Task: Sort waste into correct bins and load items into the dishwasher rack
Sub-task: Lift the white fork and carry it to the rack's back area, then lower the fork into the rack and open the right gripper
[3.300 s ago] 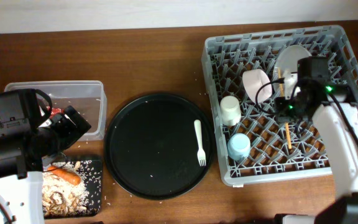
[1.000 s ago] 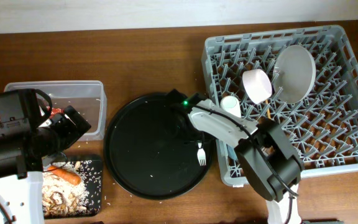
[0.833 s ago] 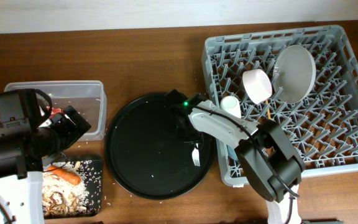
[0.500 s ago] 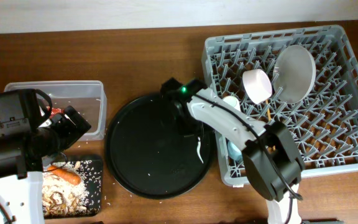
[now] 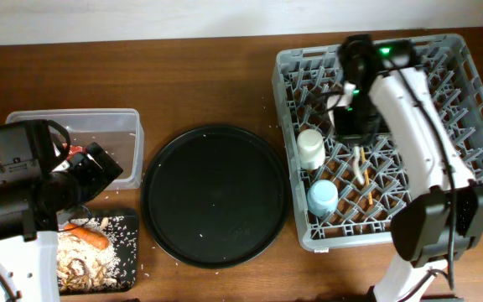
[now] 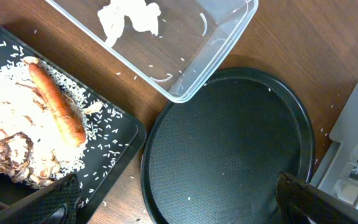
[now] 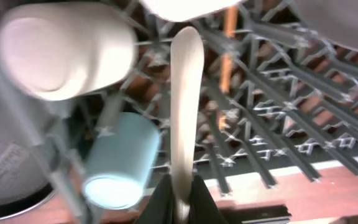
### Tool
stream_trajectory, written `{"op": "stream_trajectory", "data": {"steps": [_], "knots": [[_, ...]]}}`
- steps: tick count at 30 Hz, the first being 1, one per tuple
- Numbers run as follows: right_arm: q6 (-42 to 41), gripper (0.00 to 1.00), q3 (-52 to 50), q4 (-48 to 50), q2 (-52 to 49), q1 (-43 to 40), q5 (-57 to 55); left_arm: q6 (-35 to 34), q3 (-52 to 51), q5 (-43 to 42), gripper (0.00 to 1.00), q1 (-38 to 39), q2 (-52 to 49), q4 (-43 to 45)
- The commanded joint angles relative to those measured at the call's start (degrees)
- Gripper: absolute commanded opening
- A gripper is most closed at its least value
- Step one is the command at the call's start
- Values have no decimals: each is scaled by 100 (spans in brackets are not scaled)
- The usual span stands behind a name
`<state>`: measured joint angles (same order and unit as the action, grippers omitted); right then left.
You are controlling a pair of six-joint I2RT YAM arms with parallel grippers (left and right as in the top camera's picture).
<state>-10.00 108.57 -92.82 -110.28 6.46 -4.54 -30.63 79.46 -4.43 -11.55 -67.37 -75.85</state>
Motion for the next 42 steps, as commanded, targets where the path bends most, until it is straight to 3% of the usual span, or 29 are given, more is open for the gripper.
{"op": "stream_trajectory", "data": {"steps": [1,12,31,35,37,40,41,42], "knots": [[229,4,94,39,118,-494,-48,70,90,42,99,-24,37,9],[1285,4,70,640,116,-723,-581,70,90,42,99,-24,37,9],[1604,5,-1182,2002,116,-723,-586,70,90,42,99,-24,37,9],[1602,30,-1182,2000,116,-723,-584,70,90,44,99,-24,37,11],[1600,36,-1182,1950,116,-723,-586,70,90,42,99,-24,37,11],[1530,36,-999,1742,129,-721,-520,70,90,42,99,-24,37,9],[1530,61,-767,1567,129,-721,-262,70,90,42,99,-24,37,9],[1530,93,-535,1480,129,-721,76,70,90,42,99,-24,37,9]]}}
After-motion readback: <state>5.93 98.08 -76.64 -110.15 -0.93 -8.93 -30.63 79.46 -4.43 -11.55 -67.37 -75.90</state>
